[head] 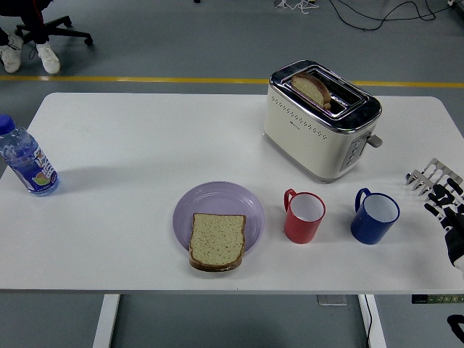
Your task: Pick up the cup,pour liquid into bread,place the cup on the desk
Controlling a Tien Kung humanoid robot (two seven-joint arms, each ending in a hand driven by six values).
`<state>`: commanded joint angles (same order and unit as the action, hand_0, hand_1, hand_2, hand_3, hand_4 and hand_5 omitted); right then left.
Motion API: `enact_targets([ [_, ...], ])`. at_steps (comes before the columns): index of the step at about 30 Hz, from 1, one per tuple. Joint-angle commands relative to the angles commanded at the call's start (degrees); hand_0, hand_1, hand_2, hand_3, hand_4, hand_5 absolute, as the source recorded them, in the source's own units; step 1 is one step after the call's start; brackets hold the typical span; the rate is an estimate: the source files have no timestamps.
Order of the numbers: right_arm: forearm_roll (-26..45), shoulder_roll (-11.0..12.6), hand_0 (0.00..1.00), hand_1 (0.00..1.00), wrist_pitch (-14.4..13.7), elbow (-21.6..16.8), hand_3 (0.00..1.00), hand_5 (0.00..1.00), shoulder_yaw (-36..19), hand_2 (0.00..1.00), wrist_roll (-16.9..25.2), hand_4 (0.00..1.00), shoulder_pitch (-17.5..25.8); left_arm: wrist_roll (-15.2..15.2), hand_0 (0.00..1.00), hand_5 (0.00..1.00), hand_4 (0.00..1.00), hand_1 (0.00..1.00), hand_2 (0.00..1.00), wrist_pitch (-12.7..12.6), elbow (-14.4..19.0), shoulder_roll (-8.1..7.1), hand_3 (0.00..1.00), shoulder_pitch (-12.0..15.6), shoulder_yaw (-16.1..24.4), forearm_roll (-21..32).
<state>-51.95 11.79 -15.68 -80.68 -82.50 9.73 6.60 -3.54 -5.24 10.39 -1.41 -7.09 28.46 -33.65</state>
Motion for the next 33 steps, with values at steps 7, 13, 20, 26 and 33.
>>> enact_targets([
  [7,-14.06,0.04,0.91,0.852,-2.9,0.37,0.998,0.184,3.09,0.944,1.36,0.998,0.67,0.0,0.623,0.986,0.374,0.562,0.613,0.02,-0.01,-0.02,0.557,-0.05,-0.27,0.17],
  [13,-18.47,0.57,0.921,0.859,-4.1,1.6,0.998,0.18,7.66,0.947,1.09,0.998,0.07,-0.02,0.622,0.991,0.375,0.562,0.614,0.05,0.02,-0.1,0.557,-0.19,-0.11,0.06],
  [20,-18.9,0.17,0.926,0.864,-4.91,3.27,0.998,0.158,10.59,0.948,1.11,0.998,-1.9,-0.01,0.622,0.995,0.374,0.562,0.613,0.03,0.04,-0.09,0.558,-0.24,-0.13,0.12],
  [26,-17.47,-0.19,0.927,0.862,-7.86,5.39,0.998,0.154,12.17,0.945,2.48,0.998,-3.86,0.0,0.621,0.997,0.374,0.562,0.613,0.04,0.03,-0.07,0.557,-0.22,-0.19,0.28],
  [33,-16.17,-1.47,0.928,0.857,-9.43,7.66,0.998,0.149,12.69,0.943,3.08,0.998,-5.18,-0.01,0.621,0.997,0.373,0.562,0.613,0.05,0.02,-0.05,0.557,-0.18,-0.34,0.35],
])
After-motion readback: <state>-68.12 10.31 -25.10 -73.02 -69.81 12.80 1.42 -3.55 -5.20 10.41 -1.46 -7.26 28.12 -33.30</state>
